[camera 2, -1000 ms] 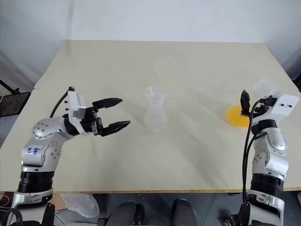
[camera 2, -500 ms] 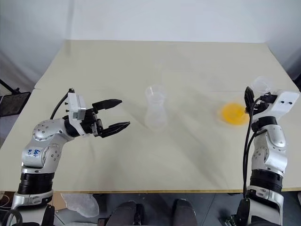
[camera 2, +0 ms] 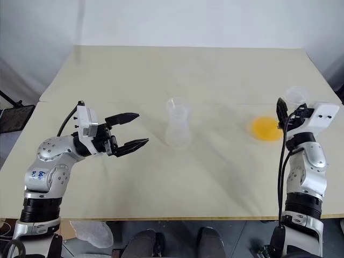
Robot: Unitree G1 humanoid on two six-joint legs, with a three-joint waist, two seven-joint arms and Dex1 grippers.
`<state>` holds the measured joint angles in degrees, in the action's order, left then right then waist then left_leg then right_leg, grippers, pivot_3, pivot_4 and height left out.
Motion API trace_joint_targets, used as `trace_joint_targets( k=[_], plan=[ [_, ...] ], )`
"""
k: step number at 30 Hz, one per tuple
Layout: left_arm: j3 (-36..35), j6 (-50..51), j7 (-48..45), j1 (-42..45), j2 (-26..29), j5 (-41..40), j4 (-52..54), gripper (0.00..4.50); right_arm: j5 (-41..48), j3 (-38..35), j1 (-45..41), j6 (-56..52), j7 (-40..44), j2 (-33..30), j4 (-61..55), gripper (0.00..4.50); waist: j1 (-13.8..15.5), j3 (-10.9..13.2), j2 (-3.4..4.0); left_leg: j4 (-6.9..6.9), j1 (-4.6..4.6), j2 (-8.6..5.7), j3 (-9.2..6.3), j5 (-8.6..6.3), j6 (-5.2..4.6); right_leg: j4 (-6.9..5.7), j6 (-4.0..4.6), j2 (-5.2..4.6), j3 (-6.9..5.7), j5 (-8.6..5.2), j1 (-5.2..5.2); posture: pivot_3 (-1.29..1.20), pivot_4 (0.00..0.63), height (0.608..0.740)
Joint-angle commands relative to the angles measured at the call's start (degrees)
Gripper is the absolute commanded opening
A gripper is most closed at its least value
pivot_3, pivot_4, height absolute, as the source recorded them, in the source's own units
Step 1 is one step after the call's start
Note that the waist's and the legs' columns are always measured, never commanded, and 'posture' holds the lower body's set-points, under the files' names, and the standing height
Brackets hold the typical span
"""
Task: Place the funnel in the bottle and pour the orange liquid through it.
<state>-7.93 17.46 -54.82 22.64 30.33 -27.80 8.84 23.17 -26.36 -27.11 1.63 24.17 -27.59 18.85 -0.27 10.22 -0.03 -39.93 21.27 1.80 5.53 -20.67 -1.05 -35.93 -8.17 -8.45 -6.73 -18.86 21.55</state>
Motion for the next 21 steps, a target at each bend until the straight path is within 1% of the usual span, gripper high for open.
trace_joint_targets(
  k=[1,4,10,16,21],
  plan=[
    [-0.78,-1.14,0.78,-0.42,0.01,-1.27,2.52,4.50,1.15,0.79,-1.63,3.66,2.46,-0.36,-5.10,2.46,-0.01,0.04,0.06,0.00,0.00,0.00,0.00,0.00,0.00,0.00,0.00,0.00,0.00,0.00,0.01,0.00,0.150,0.740],
    [-0.97,-1.52,1.41,-0.83,-0.24,-1.14,2.53,4.50,-0.15,4.62,-2.27,5.48,5.60,-0.67,-8.91,2.46,-0.01,0.08,0.13,0.00,0.00,0.00,0.00,0.00,0.00,0.00,0.00,0.00,0.00,0.00,0.01,0.00,0.150,0.740],
    [-0.46,-2.63,2.69,-1.07,-0.96,-0.47,1.97,4.50,-7.96,13.22,-5.25,10.27,10.06,-3.50,-13.22,2.46,-0.15,0.12,0.19,0.03,0.00,0.02,-0.01,0.00,0.01,0.00,0.00,0.00,-0.01,0.00,0.04,0.00,0.150,0.740],
    [0.20,-4.26,5.14,-1.56,-2.80,0.47,1.80,4.50,-17.33,20.67,-10.61,14.48,8.67,-3.42,-14.64,2.46,0.06,0.12,0.19,0.00,0.03,-0.01,-0.04,0.00,0.00,0.01,0.00,-0.03,-0.04,0.00,0.04,0.00,0.150,0.740],
    [1.17,-4.70,6.56,-2.46,-4.13,0.81,2.66,4.50,-25.75,25.98,-12.65,20.87,7.06,-3.20,-13.71,2.46,0.00,0.12,0.19,0.02,0.05,-0.01,-0.08,0.00,0.00,0.01,0.00,-0.04,-0.12,0.00,0.04,0.00,0.150,0.740]
  ],
)
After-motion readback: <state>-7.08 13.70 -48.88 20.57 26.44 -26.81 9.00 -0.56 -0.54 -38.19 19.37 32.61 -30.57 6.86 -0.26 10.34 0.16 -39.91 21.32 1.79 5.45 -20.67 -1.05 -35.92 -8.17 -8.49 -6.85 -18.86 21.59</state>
